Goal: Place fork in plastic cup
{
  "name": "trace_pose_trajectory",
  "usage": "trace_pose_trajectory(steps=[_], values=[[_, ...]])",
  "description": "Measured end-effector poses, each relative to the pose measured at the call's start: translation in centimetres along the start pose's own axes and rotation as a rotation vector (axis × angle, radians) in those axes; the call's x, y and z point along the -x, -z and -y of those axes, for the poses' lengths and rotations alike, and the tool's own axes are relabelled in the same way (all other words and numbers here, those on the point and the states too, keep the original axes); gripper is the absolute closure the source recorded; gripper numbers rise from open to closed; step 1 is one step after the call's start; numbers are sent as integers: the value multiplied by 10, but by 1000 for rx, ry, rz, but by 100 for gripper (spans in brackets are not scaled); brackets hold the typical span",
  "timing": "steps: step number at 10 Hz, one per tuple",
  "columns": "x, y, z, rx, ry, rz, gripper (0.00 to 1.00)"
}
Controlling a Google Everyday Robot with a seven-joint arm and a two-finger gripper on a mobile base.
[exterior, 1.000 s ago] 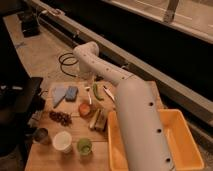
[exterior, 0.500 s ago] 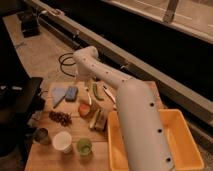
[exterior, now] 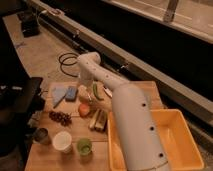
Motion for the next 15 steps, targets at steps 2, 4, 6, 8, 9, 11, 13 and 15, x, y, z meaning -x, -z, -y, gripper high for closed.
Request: trace_pose_trajectory(steps=[2, 4, 6, 8, 9, 11, 13, 15], values=[[-2, -9, -4, 0, -8, 22, 35], [-6, -15, -9, 4, -14, 41, 35], [-7, -21, -9, 11, -15, 55, 35], [-7, -23, -12, 14, -15, 77, 44], [-5, -24, -13, 22, -10, 89, 53], [-5, -27, -10, 31, -2, 98, 74], [-6, -31, -9, 39, -7, 110, 95], [-5, -33, -10, 46, -7, 121, 100]])
